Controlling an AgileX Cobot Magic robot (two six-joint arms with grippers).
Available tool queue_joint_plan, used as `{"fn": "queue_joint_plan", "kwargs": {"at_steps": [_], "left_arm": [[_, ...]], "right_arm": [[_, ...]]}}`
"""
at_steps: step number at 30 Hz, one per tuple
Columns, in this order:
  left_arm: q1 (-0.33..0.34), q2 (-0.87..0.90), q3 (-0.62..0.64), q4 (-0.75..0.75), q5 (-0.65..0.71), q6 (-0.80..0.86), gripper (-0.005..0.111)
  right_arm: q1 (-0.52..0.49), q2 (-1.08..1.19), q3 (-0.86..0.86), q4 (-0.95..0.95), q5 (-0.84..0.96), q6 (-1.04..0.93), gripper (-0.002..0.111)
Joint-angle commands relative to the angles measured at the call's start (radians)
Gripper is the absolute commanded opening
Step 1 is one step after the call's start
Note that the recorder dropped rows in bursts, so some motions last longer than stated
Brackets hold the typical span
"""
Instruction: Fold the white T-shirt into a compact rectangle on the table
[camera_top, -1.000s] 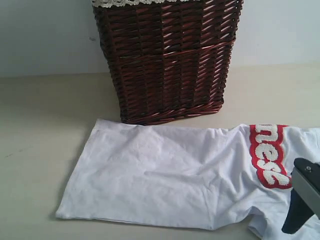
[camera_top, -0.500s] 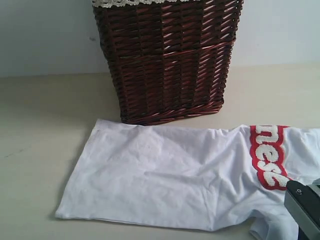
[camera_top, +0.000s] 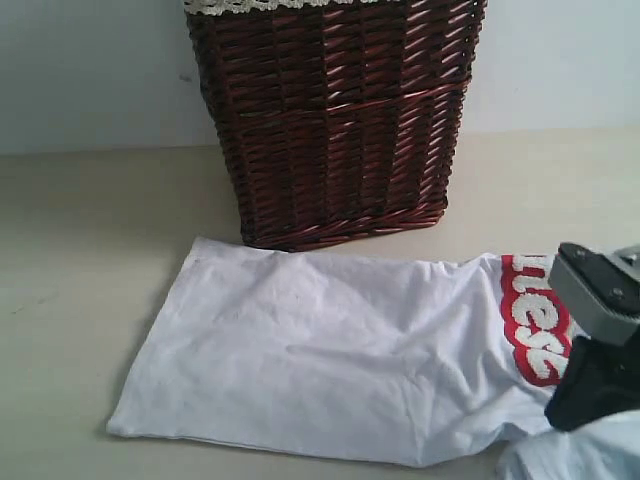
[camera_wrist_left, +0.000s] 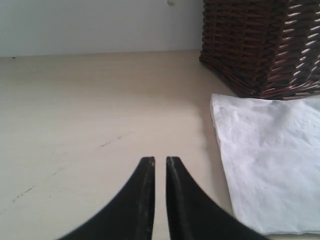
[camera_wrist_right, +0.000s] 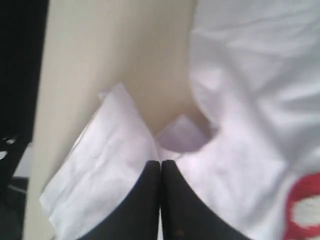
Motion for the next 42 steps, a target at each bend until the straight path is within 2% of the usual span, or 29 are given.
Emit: {"fn": "queue_joint_plan", "kwargs": {"at_steps": [1,13,17,18,20,22,25,30,31,37,42], "left_arm": [[-0.002,-0.007,0.000,-0.001,-0.004,0.001,0.011],[-0.002,-0.007,0.000,-0.001,-0.004,0.001,0.011],[-0.002,-0.007,0.000,-0.001,-0.004,0.001,0.011],[-0.002,-0.007,0.000,-0.001,-0.004,0.001,0.011],[-0.002,-0.007,0.000,-0.001,-0.004,0.001,0.011],[-0.002,-0.007,0.000,-0.001,-0.004,0.001,0.011],[-0.002,-0.007,0.000,-0.001,-0.004,0.001,0.011],[-0.002,-0.007,0.000,-0.001,-0.004,0.001,0.011],[-0.002,-0.007,0.000,-0.001,-0.004,0.001,0.011],[-0.002,-0.007,0.000,-0.001,-0.004,0.001,0.011],[-0.002,-0.007,0.000,-0.001,-0.004,0.001,0.011]], "right_arm": [[-0.004,-0.007,-0.077,0.065,-0.107,0.081,0.000],[-0.004,0.003,-0.128,0.258,-0.537,0.305,0.003],[-0.004,0.031,-0.128,0.246,-0.590,0.323,0.026],[-0.004,0.043,-0.128,0.249,-0.600,0.323,0.038],[-0.004,0.061,-0.128,0.267,-0.634,0.323,0.054],[-0.004,0.073,-0.128,0.289,-0.661,0.316,0.063],[-0.002,0.054,-0.147,0.280,-0.571,0.299,0.062],[-0.002,-0.035,-0.164,0.101,-0.057,0.096,0.062],[-0.002,-0.037,-0.160,0.058,-0.002,0.072,0.062],[-0.002,-0.021,-0.039,0.001,-0.133,0.017,0.062],[-0.002,0.004,0.063,0.085,-0.307,-0.088,0.061]]}}
